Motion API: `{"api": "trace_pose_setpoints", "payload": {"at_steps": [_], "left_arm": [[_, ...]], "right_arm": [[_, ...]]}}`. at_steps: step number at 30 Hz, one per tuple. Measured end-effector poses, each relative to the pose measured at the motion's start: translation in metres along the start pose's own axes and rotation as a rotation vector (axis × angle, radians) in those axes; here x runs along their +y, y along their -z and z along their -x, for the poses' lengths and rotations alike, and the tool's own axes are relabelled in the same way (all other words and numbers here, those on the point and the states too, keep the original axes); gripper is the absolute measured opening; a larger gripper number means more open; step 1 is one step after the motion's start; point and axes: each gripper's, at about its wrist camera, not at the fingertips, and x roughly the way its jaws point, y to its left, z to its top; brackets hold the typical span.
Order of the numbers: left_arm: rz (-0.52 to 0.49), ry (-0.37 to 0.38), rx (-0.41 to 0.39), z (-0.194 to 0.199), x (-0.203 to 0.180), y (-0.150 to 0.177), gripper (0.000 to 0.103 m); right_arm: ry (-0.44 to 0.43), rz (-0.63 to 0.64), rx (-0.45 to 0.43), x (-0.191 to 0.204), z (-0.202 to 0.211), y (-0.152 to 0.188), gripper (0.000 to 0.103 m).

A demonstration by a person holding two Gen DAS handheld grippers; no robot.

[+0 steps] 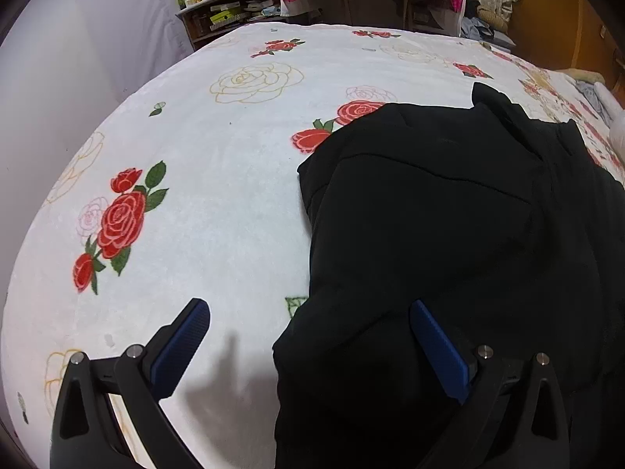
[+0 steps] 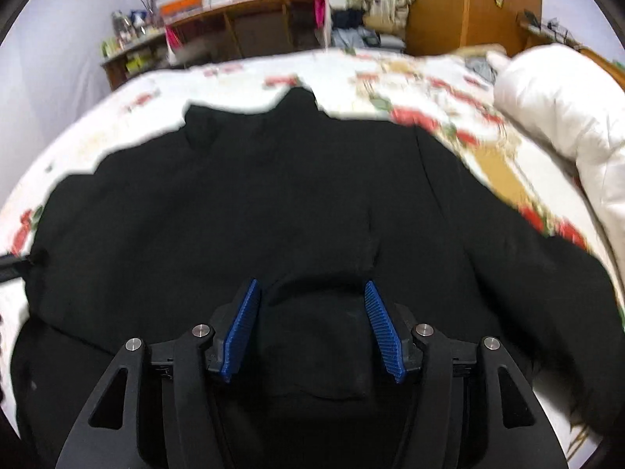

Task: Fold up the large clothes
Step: 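Move the right tool to the other sleeve and grasp its cuff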

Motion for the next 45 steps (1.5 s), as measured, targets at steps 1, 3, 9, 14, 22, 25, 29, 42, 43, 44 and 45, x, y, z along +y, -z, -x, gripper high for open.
{"api": "trace_pose_setpoints", "payload": {"at_steps": [1, 3, 9, 14, 22, 25, 29, 42, 43, 44, 45], "left_arm": [[-0.003, 0.005, 0.003, 0.004, -0.001, 0.000, 0.103], [0.002, 0.040, -0.012, 0.017, -0.002, 0.001, 0.103], [-0.032, 0.139, -0.094, 0.073, -0.025, 0.007, 0.103], [-0.137, 0.238, -0.140, 0.116, -0.069, 0.021, 0.103], [-0.216, 0.368, -0.116, 0.141, -0.138, 0.050, 0.103], [-0.247, 0.407, -0.110, 0.146, -0.163, 0.059, 0.103], [-0.280, 0.443, -0.112, 0.152, -0.191, 0.068, 0.103], [-0.370, 0.468, -0.086, 0.146, -0.248, 0.082, 0.103], [-0.375, 0.466, -0.089, 0.145, -0.251, 0.082, 0.103], [-0.378, 0.467, -0.087, 0.143, -0.253, 0.083, 0.103], [-0.378, 0.470, -0.079, 0.141, -0.255, 0.084, 0.103]], "right_arm": [[-0.011, -0.015, 0.011, -0.007, -0.001, 0.005, 0.059], [-0.040, -0.080, 0.029, -0.025, 0.004, 0.012, 0.065], [0.059, -0.145, -0.050, -0.071, 0.067, 0.029, 0.065], [0.175, -0.198, -0.086, -0.129, 0.127, 0.053, 0.066], [0.357, -0.408, -0.100, -0.246, 0.195, 0.116, 0.066], [0.366, -0.500, -0.119, -0.281, 0.212, 0.139, 0.069], [0.347, -0.616, -0.135, -0.317, 0.223, 0.169, 0.081], [0.289, -0.773, -0.056, -0.368, 0.180, 0.211, 0.081], [0.267, -0.784, -0.057, -0.371, 0.177, 0.212, 0.081], [0.245, -0.792, -0.048, -0.373, 0.172, 0.212, 0.081], [0.233, -0.797, -0.040, -0.373, 0.169, 0.212, 0.081]]}}
